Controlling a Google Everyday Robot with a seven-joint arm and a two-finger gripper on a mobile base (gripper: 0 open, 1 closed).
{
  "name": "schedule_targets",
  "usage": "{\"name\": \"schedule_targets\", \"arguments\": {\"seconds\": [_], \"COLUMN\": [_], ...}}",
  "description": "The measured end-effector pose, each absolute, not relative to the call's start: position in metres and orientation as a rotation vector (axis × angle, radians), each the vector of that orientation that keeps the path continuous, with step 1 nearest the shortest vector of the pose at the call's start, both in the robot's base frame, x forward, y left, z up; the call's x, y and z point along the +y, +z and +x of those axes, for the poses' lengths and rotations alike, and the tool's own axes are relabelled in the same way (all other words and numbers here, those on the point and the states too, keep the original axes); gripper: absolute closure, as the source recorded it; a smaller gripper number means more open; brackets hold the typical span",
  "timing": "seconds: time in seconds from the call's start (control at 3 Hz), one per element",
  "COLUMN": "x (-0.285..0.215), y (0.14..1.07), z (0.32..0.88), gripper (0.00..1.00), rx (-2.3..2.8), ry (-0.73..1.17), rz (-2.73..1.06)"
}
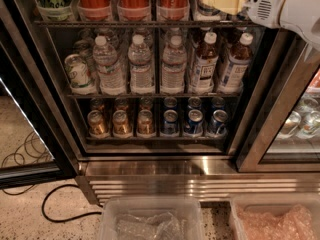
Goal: Pick redbull can from top shelf of fridge
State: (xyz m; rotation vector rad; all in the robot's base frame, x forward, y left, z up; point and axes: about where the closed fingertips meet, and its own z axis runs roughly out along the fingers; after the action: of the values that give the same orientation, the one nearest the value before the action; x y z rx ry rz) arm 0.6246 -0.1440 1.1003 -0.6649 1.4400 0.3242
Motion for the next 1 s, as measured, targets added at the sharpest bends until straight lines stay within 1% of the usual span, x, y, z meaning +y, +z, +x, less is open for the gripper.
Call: {"name": "schedule_targets", "arguments": {"seconds": [1.0], "x": [-0.121], "y": [1.055], "z": [0.599], "gripper": [1.0], "rx": [1.541], "ry": [0.589], "rz": [-0.825]}}
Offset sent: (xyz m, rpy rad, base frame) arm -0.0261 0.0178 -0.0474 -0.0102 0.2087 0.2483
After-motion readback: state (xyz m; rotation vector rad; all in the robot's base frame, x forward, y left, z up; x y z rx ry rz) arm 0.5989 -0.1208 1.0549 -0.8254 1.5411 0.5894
